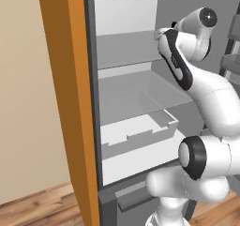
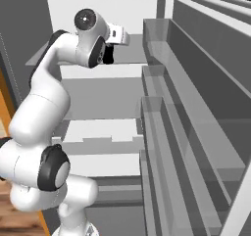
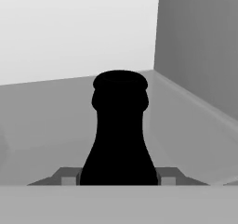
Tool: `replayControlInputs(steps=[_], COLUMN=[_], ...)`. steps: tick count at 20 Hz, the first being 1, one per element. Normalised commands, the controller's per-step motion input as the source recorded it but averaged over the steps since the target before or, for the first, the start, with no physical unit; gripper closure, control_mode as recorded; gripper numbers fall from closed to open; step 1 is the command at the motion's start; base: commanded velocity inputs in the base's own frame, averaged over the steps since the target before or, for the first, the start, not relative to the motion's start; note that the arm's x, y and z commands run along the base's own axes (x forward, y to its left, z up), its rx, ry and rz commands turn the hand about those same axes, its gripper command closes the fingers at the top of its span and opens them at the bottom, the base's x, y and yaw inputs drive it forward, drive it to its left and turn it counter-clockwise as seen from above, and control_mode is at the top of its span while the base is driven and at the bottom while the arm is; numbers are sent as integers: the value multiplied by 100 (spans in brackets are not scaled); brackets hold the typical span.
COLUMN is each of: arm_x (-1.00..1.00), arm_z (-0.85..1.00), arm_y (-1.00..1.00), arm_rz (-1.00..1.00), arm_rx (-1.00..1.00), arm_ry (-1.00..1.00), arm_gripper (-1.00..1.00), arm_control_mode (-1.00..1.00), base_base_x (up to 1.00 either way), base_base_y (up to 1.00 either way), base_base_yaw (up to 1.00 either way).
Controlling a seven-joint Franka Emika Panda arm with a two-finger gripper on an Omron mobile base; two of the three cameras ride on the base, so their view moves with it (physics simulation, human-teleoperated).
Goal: Open the fridge, grab two sodas, and place both sodas inside the bowl with ice on the dining counter.
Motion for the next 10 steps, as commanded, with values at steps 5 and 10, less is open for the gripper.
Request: replayControlInputs(steps=[5, 10], arm_x=[-100, -100], arm_z=[11, 6], arm_y=[-1, 4], arm_rz=[0, -1], arm_rx=[0, -2], arm_ry=[1, 7], arm_gripper=[100, 100], arm_control_mode=[-100, -100], base_base_x=[0, 0], base_base_y=[0, 0], base_base_yaw=[0, 0])
